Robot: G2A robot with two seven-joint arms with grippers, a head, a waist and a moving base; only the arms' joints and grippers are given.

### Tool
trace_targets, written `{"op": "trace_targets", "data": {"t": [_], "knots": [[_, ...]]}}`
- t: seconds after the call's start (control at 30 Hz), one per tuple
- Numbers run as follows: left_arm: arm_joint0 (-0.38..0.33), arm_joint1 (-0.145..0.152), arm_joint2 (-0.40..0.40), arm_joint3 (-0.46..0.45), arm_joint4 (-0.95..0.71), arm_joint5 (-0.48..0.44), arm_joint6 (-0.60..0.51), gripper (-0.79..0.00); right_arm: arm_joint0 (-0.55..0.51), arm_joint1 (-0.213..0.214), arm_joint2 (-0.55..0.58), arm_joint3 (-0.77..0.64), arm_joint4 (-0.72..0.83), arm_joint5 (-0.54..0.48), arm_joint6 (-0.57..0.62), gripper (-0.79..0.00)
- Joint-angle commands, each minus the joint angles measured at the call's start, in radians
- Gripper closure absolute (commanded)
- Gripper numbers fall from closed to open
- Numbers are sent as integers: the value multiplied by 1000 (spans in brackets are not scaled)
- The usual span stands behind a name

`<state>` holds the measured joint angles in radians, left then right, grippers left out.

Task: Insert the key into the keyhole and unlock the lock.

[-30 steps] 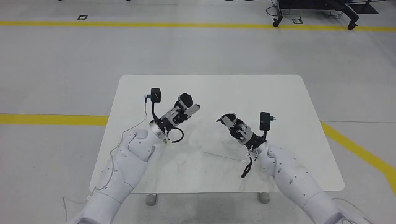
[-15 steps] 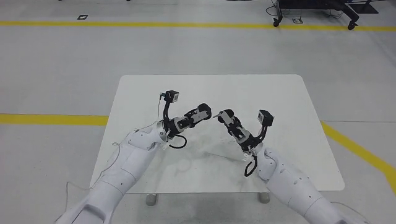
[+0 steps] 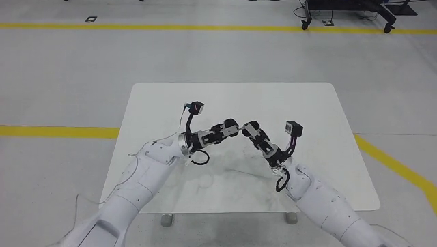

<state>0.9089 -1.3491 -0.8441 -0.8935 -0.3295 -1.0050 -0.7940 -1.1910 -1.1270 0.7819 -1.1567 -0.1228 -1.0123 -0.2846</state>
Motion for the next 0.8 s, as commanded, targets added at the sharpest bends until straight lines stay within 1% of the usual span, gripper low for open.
{"op": "trace_targets", "data": {"t": [0.0, 0.03, 0.13, 0.2, 0.23, 0.27, 0.3, 0.7, 0.73, 0.77], "knots": [[-1, -2, 5, 3, 12, 5, 5, -280, 2, 0, 5, 6, -1, 0, 11, 0], [-3, -2, 7, 4, 19, 6, 6, -262, 1, -1, 8, 6, -1, 0, 11, 0], [-4, -3, 10, 5, 33, 6, 15, -240, -1, -2, 15, 6, -3, 0, 10, 0], [-4, -4, 11, 5, 39, 6, 20, -197, -1, -3, 19, 12, -14, 0, 15, 0], [-4, -4, 12, 5, 41, 5, 21, -163, -1, -4, 20, 14, -18, 0, 16, 0], [-3, -4, 12, 4, 43, 4, 23, -34, -1, -5, 21, 15, -19, 0, 16, 0], [-3, -4, 12, 4, 44, 1, 26, 0, -1, -6, 20, 16, -19, 0, 17, 0], [5, -3, 6, -1, 71, -7, 73, 0, -3, -17, 21, 38, -14, 0, 52, 0], [5, -3, 4, -1, 72, -6, 77, 0, -4, -17, 21, 39, -11, 0, 58, -773], [5, -3, 4, 0, 74, -6, 79, 0, -5, -18, 22, 41, -6, 0, 64, -785]]}}
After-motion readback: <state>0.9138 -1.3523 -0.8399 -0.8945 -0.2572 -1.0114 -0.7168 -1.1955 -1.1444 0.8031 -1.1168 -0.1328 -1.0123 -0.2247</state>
